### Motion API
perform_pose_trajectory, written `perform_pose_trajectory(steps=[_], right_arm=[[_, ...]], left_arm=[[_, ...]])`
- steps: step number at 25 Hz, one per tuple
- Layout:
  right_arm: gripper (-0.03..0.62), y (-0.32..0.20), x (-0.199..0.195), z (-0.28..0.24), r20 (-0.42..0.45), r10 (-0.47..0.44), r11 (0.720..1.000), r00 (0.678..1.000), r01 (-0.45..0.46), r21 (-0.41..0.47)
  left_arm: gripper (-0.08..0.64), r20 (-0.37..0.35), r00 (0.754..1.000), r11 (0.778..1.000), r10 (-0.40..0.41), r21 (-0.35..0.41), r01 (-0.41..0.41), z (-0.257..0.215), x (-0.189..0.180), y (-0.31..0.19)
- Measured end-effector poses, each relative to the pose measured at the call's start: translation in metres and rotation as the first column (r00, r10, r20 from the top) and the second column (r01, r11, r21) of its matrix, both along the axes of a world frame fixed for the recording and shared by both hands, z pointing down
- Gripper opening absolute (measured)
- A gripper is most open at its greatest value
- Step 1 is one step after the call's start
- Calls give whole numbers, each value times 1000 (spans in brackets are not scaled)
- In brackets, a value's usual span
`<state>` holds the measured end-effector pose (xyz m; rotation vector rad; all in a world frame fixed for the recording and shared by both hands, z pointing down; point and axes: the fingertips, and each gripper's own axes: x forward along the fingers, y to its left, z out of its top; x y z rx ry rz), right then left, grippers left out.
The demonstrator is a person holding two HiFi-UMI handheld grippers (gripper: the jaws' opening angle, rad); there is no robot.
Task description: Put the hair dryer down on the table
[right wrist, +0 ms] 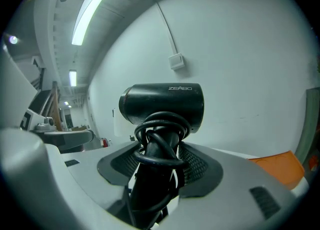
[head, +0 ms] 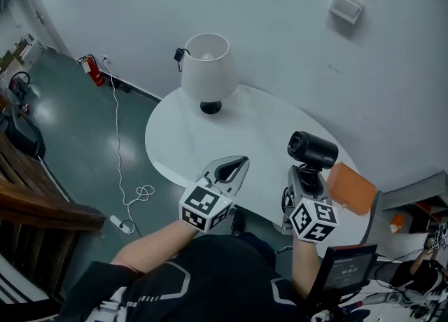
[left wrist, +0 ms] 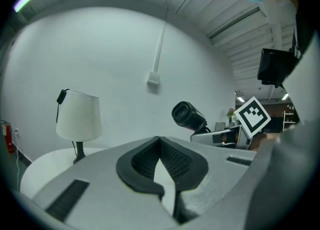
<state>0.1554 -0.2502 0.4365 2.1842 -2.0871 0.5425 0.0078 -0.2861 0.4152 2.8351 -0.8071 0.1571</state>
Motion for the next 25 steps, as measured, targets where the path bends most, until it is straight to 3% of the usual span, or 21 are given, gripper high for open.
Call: perform_pose_trajectory(steps=[11,16,25], right_arm=[[247,-49,40,39,32,7,997,999,-4,-79],[247,-66,53,58,41,-2,993,999,7,-119],[247,-95,79,93,70,6,983,998,7,-184]], left_arm=[[6,63,998,999,6,-32,-4,25,41,-44],[6,61,998,995,6,-96,0,39,55,-58],[6,109,994,992,1,-128,13,63,78,-81]])
